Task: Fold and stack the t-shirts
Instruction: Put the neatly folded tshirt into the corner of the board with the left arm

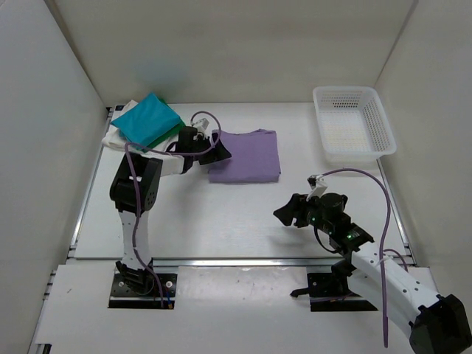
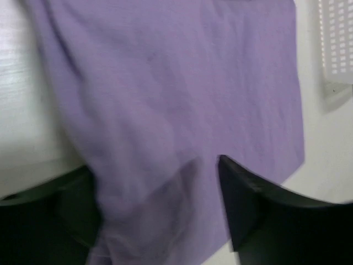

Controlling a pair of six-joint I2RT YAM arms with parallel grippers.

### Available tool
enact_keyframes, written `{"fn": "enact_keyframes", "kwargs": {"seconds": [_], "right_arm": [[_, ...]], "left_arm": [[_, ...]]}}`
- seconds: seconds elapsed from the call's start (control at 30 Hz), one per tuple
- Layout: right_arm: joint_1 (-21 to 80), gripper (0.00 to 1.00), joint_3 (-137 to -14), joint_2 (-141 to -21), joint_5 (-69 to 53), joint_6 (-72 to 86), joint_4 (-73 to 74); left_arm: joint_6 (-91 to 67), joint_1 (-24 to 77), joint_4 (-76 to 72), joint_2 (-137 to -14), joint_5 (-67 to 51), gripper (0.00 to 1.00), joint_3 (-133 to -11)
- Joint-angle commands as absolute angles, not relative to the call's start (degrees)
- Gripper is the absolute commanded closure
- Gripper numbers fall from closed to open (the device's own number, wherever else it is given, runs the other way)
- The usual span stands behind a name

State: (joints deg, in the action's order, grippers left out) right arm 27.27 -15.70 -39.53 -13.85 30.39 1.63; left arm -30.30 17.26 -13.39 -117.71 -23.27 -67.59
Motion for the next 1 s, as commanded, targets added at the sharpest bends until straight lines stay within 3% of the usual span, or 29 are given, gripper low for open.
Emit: {"fn": "enact_keyframes", "kwargs": {"seconds": [0.0, 0.07, 0.1, 0.17, 0.23, 0.57, 0.67, 0.87, 0.97], "right_arm": [[26.02, 0.42, -16.70, -38.94, -15.11, 29.79, 0.00], [24.97, 0.42, -16.44, -39.11, -16.60, 30.14, -0.79], [24.44, 0.42, -15.83, -39.20, -17.13, 30.93, -1.57], [24.00, 0.43, -15.21, -39.29, -18.54, 31.02, -2.55], [23.64, 0.43, -14.77, -39.20, -18.28, 31.38, -2.37], [20.39, 0.43, -15.03, -41.31, -20.57, 30.59, -3.34], [21.27, 0.42, -16.17, -40.87, -20.13, 30.33, -2.47], [21.36, 0.43, -16.17, -41.83, -21.79, 30.50, -2.90], [20.92, 0.43, -16.17, -41.92, -22.41, 30.41, -3.43]], "left_arm": [[-29.79, 18.46, -11.93, -122.25, -23.45, 0.22, -69.00], [-34.95, 18.37, -17.89, -121.56, -25.65, 0.56, -67.33], [-35.76, 18.11, -20.10, -121.38, -26.71, 0.63, -67.59], [-38.23, 18.19, -19.87, -121.38, -27.51, 0.93, -71.34], [-37.54, 17.58, -16.80, -120.76, -27.34, 1.00, -76.78], [-36.91, 8.11, 9.94, -126.90, -32.08, 1.00, -127.57], [-44.72, 0.01, -2.77, -121.04, -35.84, 1.00, -115.71], [-42.89, -14.13, -2.72, -115.68, -33.76, 1.00, -101.00], [-41.84, -18.79, -5.71, -110.59, -30.16, 0.90, -88.97]]}}
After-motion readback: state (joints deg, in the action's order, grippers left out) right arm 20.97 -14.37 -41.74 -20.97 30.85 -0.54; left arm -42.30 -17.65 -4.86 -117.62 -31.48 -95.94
